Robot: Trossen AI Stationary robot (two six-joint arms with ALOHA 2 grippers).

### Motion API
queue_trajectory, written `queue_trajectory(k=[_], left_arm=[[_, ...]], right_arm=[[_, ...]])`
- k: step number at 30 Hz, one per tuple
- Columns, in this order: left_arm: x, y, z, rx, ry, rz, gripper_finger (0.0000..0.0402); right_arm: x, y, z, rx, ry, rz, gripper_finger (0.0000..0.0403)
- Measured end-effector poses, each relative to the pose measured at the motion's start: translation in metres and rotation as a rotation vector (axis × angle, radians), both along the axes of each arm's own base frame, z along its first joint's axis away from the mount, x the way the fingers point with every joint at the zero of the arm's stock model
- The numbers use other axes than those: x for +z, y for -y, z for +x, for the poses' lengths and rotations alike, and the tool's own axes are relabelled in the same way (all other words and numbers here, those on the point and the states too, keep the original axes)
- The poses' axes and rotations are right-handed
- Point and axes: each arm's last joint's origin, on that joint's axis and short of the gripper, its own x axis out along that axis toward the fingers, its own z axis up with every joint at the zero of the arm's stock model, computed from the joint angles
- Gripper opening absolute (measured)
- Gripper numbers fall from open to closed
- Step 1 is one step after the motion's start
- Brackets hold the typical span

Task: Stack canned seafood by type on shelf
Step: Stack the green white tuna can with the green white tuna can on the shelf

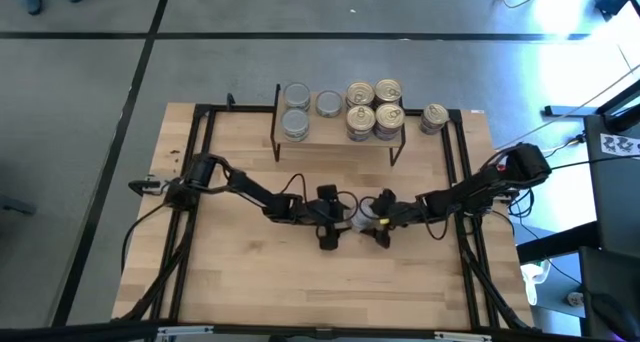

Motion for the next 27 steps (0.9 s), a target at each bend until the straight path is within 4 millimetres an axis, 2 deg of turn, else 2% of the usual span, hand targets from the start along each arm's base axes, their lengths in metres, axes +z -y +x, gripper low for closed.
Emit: queue_trajectory(k=[6, 19, 27], left_arm=[[0.004, 0.009, -0.001, -0.024, 0.003, 0.126, 0.0285], [0.003, 0.015, -0.002, -0.215, -0.072, 0.483, 0.0285], [0.01, 0.016, 0.001, -0.231, -0.001, 0.559, 0.028]], right_arm=[[0.003, -0.001, -0.002, -0.049, -0.021, 0.131, 0.0394], [0.006, -0.002, 0.0, -0.092, 0.004, 0.234, 0.0394], [0.009, -0.003, 0.002, -0.092, 0.036, 0.298, 0.0394]])
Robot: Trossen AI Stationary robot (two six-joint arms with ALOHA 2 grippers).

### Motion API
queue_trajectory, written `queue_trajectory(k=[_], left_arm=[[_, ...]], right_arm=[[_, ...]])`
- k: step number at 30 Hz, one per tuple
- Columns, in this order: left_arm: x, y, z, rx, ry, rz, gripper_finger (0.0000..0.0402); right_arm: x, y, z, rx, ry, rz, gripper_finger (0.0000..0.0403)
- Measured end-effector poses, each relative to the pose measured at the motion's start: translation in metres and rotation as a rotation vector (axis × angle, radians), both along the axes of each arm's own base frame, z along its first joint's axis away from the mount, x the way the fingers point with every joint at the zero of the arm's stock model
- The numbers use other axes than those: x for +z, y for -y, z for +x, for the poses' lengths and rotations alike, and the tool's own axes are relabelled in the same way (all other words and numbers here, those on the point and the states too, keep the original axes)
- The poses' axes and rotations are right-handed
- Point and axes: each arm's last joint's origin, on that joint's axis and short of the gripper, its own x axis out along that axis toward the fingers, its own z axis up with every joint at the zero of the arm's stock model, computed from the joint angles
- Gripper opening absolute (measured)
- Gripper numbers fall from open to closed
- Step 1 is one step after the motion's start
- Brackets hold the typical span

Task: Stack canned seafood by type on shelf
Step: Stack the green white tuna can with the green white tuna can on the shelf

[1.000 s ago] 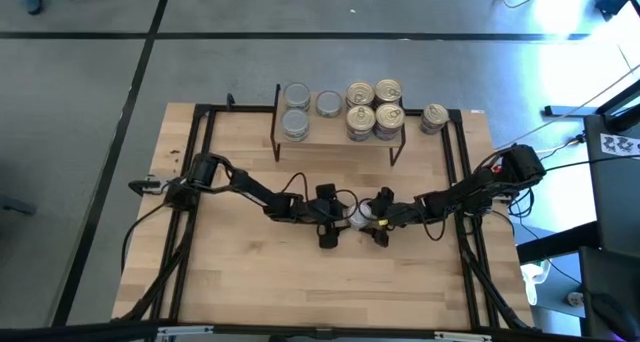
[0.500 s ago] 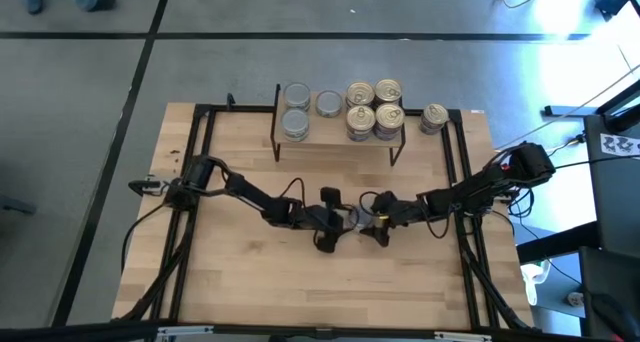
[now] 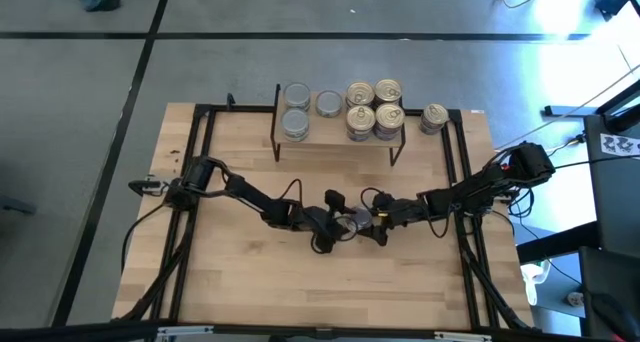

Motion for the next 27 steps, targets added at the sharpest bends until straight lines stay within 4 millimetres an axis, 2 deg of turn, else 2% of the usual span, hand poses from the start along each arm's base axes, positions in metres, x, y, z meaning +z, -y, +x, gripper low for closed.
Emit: queue_trajectory(k=[4, 10, 16, 21, 27], left_arm=[[0.0, 0.0, 0.0, 0.004, 0.005, -0.011, 0.0244], [-0.003, 0.002, -0.002, 0.035, -0.012, -0.066, 0.0154], [0.003, 0.015, -0.005, 0.061, 0.016, -0.145, 0.0139], [0.025, 0.02, -0.012, 0.132, 0.021, -0.28, 0.0139], [0.069, 0.015, -0.026, 0.232, 0.047, -0.465, 0.0139]], right_arm=[[0.001, 0.0, 0.0, -0.002, 0.006, 0.009, 0.0394], [0.0, 0.0, 0.0, -0.006, 0.003, 0.02, 0.0394], [0.008, -0.001, -0.006, 0.095, -0.01, -0.005, 0.0394], [0.021, 0.002, -0.02, 0.132, -0.064, -0.046, 0.0394], [0.035, 0.007, -0.032, 0.125, -0.054, -0.129, 0.0394]])
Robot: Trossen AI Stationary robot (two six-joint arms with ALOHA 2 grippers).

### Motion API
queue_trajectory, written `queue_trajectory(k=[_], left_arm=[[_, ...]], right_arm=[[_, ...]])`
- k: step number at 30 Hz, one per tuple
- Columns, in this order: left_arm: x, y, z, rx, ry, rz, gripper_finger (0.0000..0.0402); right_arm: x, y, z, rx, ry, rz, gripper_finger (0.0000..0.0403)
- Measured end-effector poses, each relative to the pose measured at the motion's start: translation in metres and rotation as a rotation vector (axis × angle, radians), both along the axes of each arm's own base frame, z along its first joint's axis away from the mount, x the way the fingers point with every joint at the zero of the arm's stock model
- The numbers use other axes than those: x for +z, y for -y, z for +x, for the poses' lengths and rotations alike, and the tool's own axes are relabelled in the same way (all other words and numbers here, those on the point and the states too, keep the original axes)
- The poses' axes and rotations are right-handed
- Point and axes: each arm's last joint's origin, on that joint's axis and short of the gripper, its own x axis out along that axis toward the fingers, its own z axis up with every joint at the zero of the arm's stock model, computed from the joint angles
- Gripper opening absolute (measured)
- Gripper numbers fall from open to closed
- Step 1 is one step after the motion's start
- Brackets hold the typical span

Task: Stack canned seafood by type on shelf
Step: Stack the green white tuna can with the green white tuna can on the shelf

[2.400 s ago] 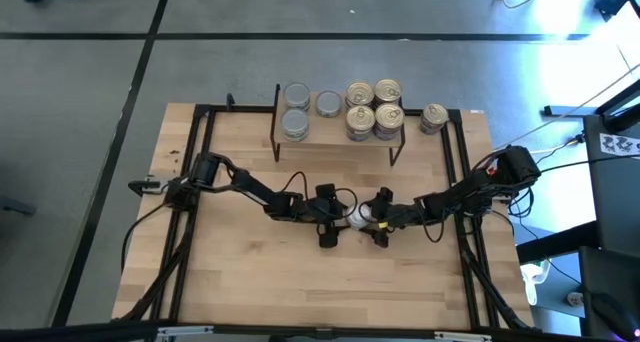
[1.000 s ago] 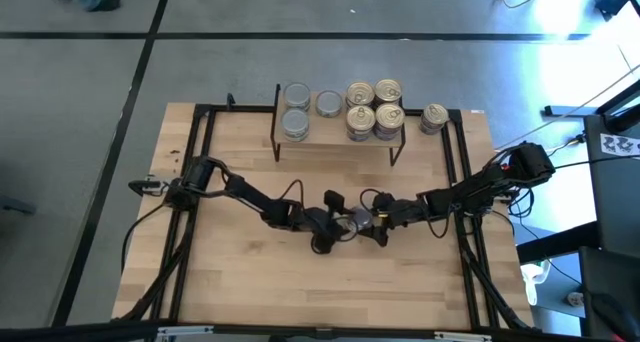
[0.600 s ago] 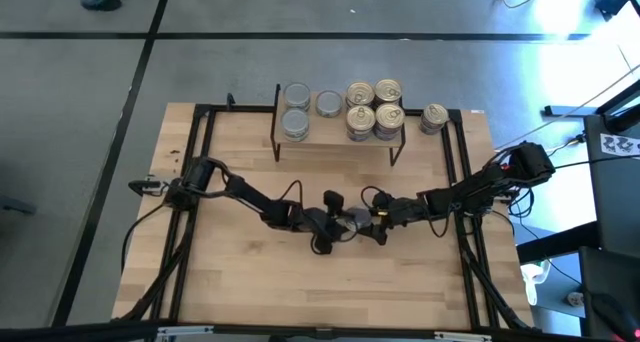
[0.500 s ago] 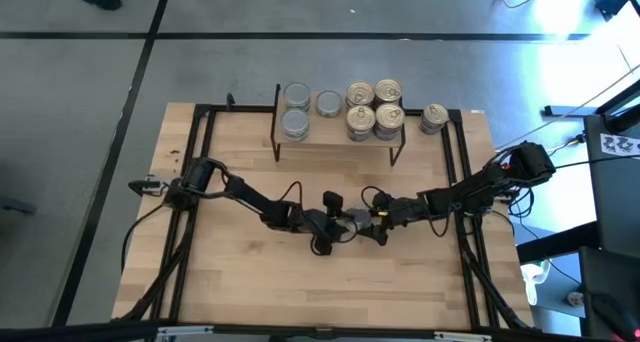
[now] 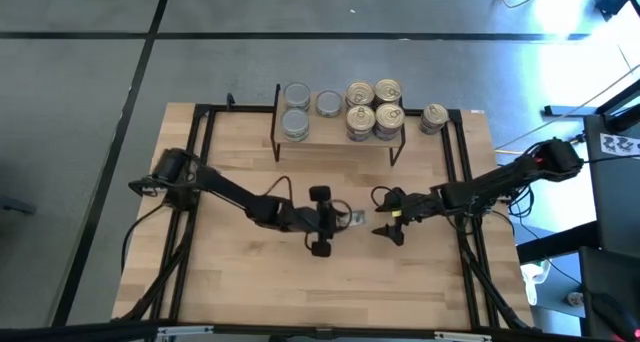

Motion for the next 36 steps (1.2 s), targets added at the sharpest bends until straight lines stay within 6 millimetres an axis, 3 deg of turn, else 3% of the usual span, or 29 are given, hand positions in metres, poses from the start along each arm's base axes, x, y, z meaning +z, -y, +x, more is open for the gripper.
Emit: queue_trajectory(k=[8, 12, 15, 20, 26, 32, 36], left_arm=[[0.078, -0.033, -0.031, 0.149, 0.119, -0.18, 0.0139], [0.114, -0.063, -0.048, 0.24, 0.219, -0.237, 0.0139], [0.128, -0.091, -0.059, 0.328, 0.263, -0.285, 0.0139], [0.141, -0.14, -0.071, 0.432, 0.343, -0.419, 0.0139], [0.138, -0.19, -0.082, 0.522, 0.374, -0.5, 0.0139], [0.148, -0.231, -0.094, 0.565, 0.5, -0.595, 0.0139], [0.153, -0.254, -0.09, 0.586, 0.516, -0.633, 0.0139]], right_arm=[[0.002, 0.004, 0.001, -0.029, 0.039, -0.168, 0.0394], [0.003, 0.005, 0.003, -0.035, 0.073, -0.265, 0.0394], [0.003, 0.006, 0.005, -0.038, 0.084, -0.317, 0.0394], [0.001, 0.006, 0.006, -0.022, 0.083, -0.358, 0.0395], [-0.002, 0.005, 0.007, -0.014, 0.066, -0.37, 0.0395], [-0.005, 0.005, 0.008, 0.002, 0.055, -0.39, 0.0395], [-0.006, 0.005, 0.008, 0.007, 0.051, -0.396, 0.0395]])
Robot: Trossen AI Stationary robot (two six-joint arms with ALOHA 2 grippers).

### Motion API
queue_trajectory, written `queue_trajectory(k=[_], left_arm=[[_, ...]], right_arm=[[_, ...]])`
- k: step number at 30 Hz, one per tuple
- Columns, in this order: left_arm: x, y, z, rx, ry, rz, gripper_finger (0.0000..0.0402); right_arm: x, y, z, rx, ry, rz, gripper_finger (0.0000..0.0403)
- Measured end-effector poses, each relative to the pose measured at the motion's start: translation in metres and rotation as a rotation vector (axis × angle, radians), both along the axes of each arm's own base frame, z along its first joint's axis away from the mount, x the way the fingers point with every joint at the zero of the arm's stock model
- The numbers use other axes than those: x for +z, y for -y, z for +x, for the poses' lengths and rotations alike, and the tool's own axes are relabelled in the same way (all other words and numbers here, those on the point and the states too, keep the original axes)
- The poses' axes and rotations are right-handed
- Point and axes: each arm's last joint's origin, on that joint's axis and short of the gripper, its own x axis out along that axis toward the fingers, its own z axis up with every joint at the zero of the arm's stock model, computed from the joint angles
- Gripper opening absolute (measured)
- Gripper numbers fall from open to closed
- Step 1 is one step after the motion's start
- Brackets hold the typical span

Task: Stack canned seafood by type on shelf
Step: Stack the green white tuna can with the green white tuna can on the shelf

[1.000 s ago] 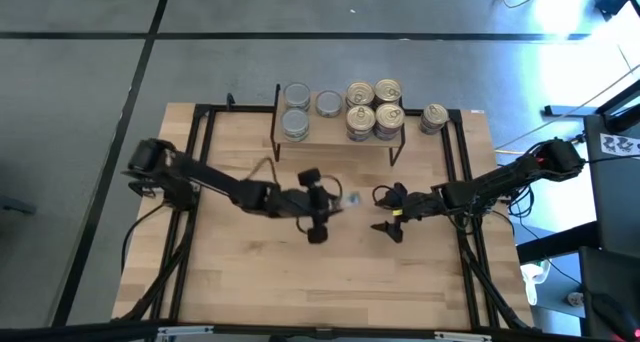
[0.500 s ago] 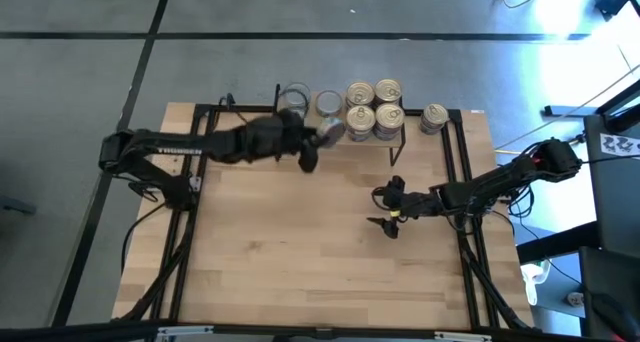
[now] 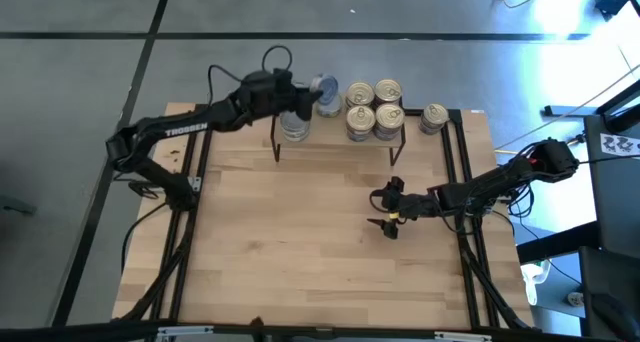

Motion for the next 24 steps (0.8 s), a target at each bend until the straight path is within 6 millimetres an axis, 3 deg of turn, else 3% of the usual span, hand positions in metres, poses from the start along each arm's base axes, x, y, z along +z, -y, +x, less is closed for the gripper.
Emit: queue_trajectory(k=[9, 19, 24], left_arm=[[-0.005, -0.041, 0.023, -0.005, -0.105, -0.191, 0.0139], [-0.026, -0.05, 0.039, -0.034, -0.134, -0.287, 0.014], [-0.028, -0.052, 0.04, -0.029, -0.142, -0.281, 0.0179]], right_arm=[[-0.008, 0.0, 0.001, -0.002, -0.044, -0.022, 0.0395], [-0.01, 0.0, 0.001, -0.002, -0.052, -0.038, 0.0395], [-0.01, 0.0, 0.001, -0.003, -0.05, -0.037, 0.0395]])
